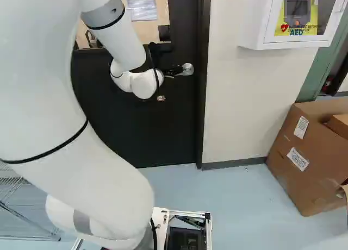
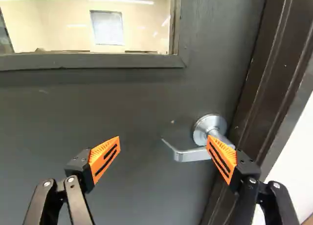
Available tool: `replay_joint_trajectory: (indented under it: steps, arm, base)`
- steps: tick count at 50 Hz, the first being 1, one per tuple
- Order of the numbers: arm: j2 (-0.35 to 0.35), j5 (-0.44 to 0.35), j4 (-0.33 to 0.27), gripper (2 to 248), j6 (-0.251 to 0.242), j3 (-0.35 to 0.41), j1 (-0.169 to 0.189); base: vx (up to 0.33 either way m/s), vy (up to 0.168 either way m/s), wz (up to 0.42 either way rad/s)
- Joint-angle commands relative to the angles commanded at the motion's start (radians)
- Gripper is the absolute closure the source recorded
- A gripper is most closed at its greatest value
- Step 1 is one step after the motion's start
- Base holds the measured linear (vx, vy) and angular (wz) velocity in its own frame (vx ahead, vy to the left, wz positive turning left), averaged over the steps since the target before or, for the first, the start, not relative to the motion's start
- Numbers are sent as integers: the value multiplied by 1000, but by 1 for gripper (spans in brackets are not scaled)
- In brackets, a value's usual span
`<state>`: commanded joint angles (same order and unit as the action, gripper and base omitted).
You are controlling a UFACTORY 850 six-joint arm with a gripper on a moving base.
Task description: Open the door and move inside
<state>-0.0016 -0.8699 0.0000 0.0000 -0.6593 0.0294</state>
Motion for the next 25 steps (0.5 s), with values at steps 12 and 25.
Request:
replay_joint_trajectory:
  steps: [12, 25]
  arm:
    - [-46, 36, 0, 3, 0, -74, 4]
    - [-84, 77, 0, 3, 0, -137, 3]
  base:
    - [0, 0, 0]
    - [0, 0, 0]
